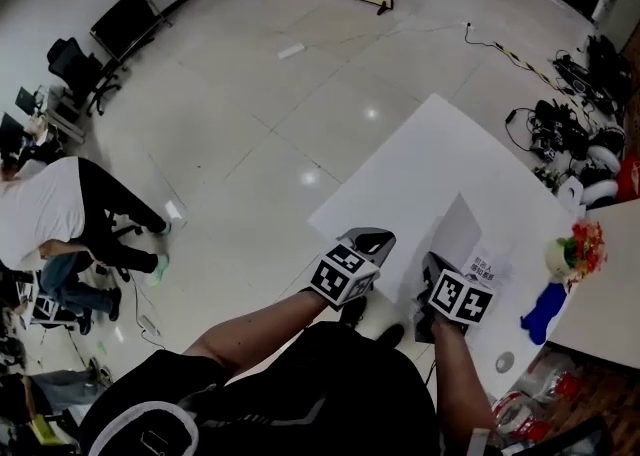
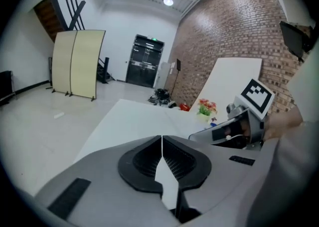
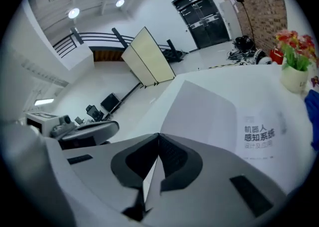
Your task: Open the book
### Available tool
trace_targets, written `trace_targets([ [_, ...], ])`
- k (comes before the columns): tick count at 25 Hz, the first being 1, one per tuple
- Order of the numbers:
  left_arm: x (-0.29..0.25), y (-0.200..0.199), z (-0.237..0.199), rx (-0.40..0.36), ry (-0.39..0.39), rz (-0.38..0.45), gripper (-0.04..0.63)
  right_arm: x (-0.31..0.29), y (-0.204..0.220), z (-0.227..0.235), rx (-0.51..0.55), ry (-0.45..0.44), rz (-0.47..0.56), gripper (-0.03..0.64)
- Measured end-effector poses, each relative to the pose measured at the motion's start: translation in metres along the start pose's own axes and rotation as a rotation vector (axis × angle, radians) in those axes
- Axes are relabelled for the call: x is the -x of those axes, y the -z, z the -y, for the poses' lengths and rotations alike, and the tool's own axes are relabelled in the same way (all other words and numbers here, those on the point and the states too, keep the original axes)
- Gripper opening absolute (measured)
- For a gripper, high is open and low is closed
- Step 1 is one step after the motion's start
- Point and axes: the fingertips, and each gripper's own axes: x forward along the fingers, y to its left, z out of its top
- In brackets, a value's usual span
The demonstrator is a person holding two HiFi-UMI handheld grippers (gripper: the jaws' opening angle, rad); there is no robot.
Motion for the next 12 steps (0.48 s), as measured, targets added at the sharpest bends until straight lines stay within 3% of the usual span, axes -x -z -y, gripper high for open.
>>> trace_targets([
  [7,0.038,0.025,-0.039,0.051,-0.082,-0.012,0.002,-0.085,0.036,0.006,0.055,0.070,-0.181,0.004],
  [12,0.045,0.037,-0.046,0.074,-0.090,-0.028,0.002,-0.114,0.054,0.014,0.042,0.087,-0.229,0.008],
])
